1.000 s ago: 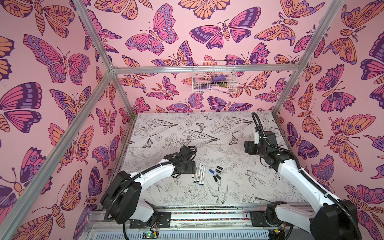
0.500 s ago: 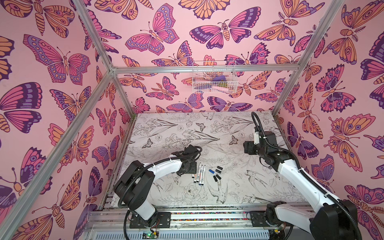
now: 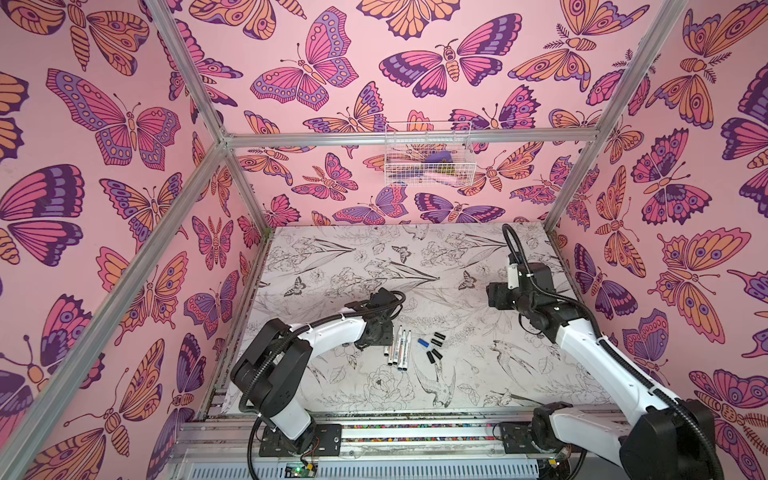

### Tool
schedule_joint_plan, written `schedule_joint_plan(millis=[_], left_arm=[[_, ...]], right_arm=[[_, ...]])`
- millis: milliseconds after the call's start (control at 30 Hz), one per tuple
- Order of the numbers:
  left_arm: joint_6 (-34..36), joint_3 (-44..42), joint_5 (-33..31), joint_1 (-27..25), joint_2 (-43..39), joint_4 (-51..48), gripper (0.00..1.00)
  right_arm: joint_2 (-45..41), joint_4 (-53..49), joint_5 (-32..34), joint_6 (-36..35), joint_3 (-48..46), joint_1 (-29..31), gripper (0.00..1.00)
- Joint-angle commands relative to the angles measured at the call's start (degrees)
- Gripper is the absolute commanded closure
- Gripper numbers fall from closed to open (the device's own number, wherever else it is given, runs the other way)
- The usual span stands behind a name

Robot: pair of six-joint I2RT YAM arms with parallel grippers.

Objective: Insert the pens into the pen caps
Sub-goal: 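Reach the left gripper down over the white markers while the right arm lifts, then close the left gripper on the nearest white marker and lift it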

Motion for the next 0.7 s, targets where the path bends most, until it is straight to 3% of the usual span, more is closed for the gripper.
schedule_joint_plan(millis=[0, 267, 667], left_arm=[[0.55, 0.93, 0.3, -0.57, 0.45, -0.92, 0.39], [0.79, 1.13, 0.13, -1.01, 2.22, -0.75, 0.39], [0.92, 1.08, -1.88, -0.94, 3.99, -1.29, 0.52]], right_arm=[[-0.51, -1.32, -0.67, -0.95, 0.57, 0.15, 0.2], [-0.43, -1.53, -0.46, -1.04, 0.66, 0.32, 0.2], [-0.86, -1.7, -0.11, -1.21, 0.75, 0.25, 0.2]])
